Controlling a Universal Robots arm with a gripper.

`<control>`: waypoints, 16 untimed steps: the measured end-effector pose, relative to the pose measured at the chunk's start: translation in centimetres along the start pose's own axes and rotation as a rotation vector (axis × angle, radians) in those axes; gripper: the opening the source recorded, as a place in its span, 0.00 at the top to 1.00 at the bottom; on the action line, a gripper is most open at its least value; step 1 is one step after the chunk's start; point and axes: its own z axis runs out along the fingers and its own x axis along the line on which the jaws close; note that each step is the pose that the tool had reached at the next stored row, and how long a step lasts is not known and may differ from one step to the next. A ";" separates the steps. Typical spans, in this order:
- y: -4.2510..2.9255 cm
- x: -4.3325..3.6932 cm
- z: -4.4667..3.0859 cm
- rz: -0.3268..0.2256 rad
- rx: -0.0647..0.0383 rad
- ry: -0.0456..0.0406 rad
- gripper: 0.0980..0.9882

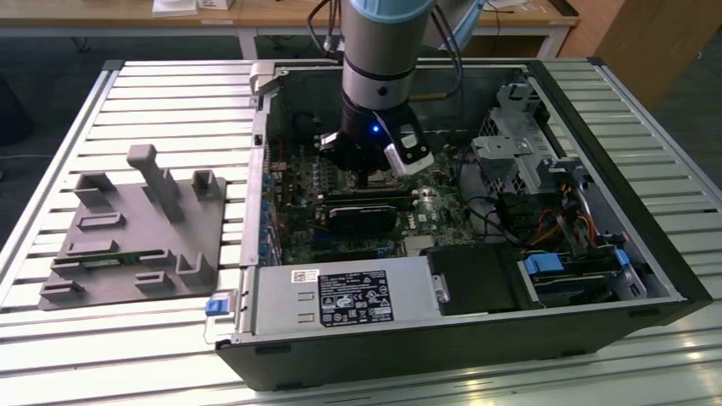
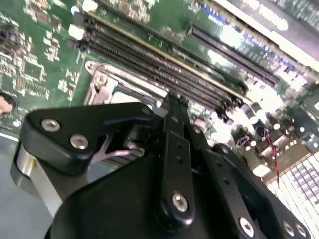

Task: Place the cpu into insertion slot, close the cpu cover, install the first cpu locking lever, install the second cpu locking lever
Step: 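Install the second cpu locking lever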

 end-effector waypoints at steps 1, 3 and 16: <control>-0.01 0.00 0.07 0.000 -0.006 0.0002 0.99; -0.57 -0.03 0.15 0.000 -0.024 0.0008 0.99; -1.36 0.86 1.32 -0.001 -0.036 0.0009 0.99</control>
